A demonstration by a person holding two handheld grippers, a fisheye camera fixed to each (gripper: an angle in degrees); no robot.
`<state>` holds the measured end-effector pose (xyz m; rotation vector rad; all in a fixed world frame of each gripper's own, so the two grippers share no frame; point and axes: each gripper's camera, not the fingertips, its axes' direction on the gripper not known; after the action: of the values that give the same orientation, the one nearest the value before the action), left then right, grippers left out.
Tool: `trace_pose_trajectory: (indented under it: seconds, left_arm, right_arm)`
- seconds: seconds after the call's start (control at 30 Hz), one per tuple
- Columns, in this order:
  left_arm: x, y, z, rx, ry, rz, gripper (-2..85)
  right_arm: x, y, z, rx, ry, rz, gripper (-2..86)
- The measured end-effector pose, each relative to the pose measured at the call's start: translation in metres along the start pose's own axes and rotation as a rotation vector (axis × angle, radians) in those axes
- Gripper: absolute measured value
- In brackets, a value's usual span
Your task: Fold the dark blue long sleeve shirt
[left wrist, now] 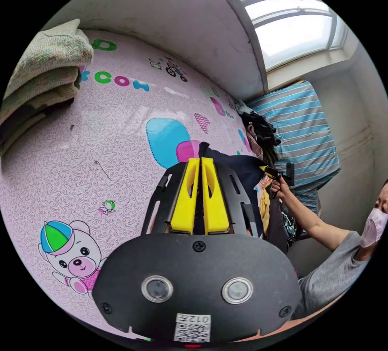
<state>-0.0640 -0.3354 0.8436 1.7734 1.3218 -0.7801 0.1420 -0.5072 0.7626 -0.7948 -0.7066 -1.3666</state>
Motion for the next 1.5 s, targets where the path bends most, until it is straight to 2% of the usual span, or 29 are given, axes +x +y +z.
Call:
trace_pose_trajectory:
  seconds: [0.3, 0.43, 0.57, 0.67, 0.83, 1.0, 1.1, 1.23, 1.37, 1.5]
  left_arm:
    - [-0.009, -0.001, 0.03, -0.03, -0.15, -0.066, 0.0]
    - [-0.001, 0.0, 0.049, -0.073, -0.208, -0.097, 0.2]
    - [0.022, 0.004, 0.043, -0.006, -0.342, -0.084, 0.4]
    - [0.068, 0.014, 0.044, 0.017, -0.42, 0.071, 0.5]
    - [0.169, 0.069, 0.124, -0.138, -0.566, 0.441, 0.1]
    - [0.169, 0.102, 0.187, -0.259, -0.768, 0.374, -0.1]
    - [0.167, 0.115, 0.192, -0.182, -0.708, 0.399, -0.1]
    - [0.166, 0.113, 0.202, -0.203, -0.626, 0.338, -0.2]
    - [0.177, 0.107, 0.203, -0.275, -0.65, 0.258, -0.2]
    - [0.228, 0.14, 0.207, -0.314, -0.595, 0.41, -0.1]
  right_arm:
    - [-0.014, -0.036, 0.072, -0.095, 0.132, 0.016, -0.1]
    - [-0.024, -0.045, 0.089, -0.142, 0.17, 0.031, 2.8]
    - [-0.039, -0.039, 0.055, -0.033, 0.232, 0.076, 2.8]
    - [-0.062, -0.02, 0.031, 0.049, 0.238, 0.02, 1.1]
    - [-0.115, -0.001, 0.056, -0.007, 0.278, -0.123, -0.4]
    - [-0.14, -0.01, 0.098, -0.118, 0.439, -0.158, -0.9]
    - [-0.157, -0.019, 0.101, -0.109, 0.5, -0.2, -1.0]
    - [-0.184, -0.029, 0.106, -0.161, 0.567, -0.255, -1.0]
    - [-0.187, -0.028, 0.068, -0.142, 0.523, -0.048, -1.0]
    - [-0.203, 0.01, 0.032, -0.12, 0.458, -0.064, -1.0]
